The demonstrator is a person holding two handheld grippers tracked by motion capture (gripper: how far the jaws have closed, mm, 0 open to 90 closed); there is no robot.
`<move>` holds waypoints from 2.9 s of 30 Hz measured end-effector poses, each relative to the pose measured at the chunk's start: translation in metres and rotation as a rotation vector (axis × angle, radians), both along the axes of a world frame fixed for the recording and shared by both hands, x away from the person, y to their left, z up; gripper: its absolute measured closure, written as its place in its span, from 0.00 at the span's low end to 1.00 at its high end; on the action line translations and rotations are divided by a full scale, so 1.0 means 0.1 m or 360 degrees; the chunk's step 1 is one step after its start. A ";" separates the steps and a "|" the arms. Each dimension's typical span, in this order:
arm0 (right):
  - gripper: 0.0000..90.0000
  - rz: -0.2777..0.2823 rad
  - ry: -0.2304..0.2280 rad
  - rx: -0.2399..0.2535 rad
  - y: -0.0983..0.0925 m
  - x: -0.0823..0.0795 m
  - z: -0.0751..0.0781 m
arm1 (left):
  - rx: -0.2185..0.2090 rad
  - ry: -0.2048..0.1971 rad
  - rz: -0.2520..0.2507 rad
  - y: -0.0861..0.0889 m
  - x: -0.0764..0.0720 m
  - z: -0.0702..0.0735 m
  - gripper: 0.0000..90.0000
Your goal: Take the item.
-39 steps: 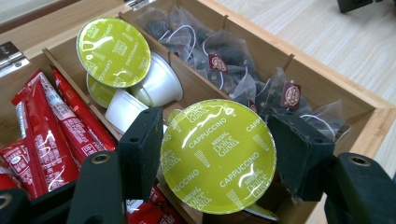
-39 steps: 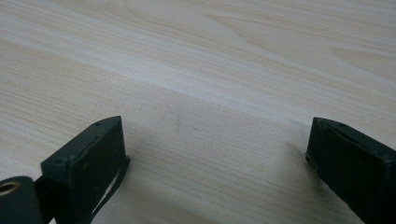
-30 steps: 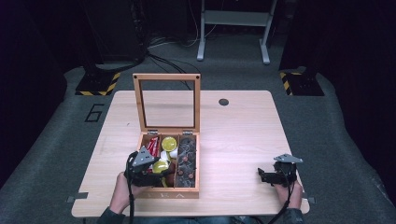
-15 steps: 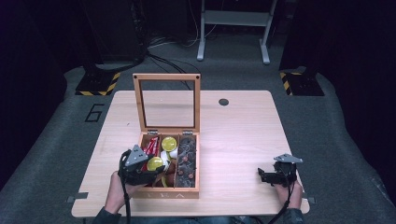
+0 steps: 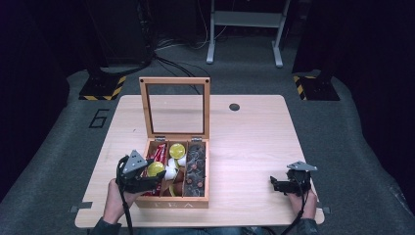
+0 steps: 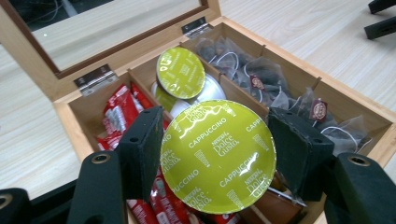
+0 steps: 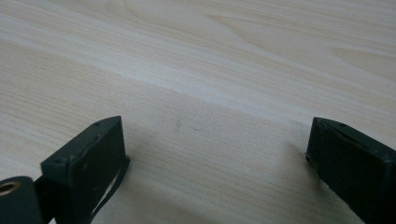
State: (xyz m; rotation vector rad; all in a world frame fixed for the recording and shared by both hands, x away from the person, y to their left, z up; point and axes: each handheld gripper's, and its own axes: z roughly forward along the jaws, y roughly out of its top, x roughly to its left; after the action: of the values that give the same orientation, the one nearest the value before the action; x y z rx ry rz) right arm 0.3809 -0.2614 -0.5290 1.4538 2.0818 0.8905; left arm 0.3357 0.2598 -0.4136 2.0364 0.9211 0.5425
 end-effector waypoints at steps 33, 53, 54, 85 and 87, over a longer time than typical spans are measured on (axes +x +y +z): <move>0.05 -0.0003 -0.0004 0.0000 0.00 0.00 0.00 | -0.0045 -0.0069 0.0208 0.41 0.04 0.11 0.42; 0.05 -0.0002 -0.0005 0.0001 0.00 0.00 0.00 | -0.0038 -0.0093 0.0336 0.62 0.12 0.11 0.42; 0.05 -0.0003 -0.0005 0.0001 0.00 0.00 0.00 | -0.0041 -0.0099 0.0343 0.63 0.12 0.11 0.42; 0.05 -0.0002 -0.0007 0.0002 0.00 0.00 0.00 | -0.0040 -0.0040 0.0620 1.02 0.41 -0.25 0.42; 0.05 -0.0003 -0.0006 0.0001 0.00 0.00 0.00 | -0.0058 -0.0018 0.0637 1.05 0.44 -0.29 0.42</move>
State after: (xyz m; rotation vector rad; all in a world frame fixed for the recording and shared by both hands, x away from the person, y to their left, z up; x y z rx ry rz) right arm 0.3812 -0.2613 -0.5292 1.4531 2.0776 0.8923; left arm 0.3796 0.3652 -0.4431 1.8199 1.3325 0.7429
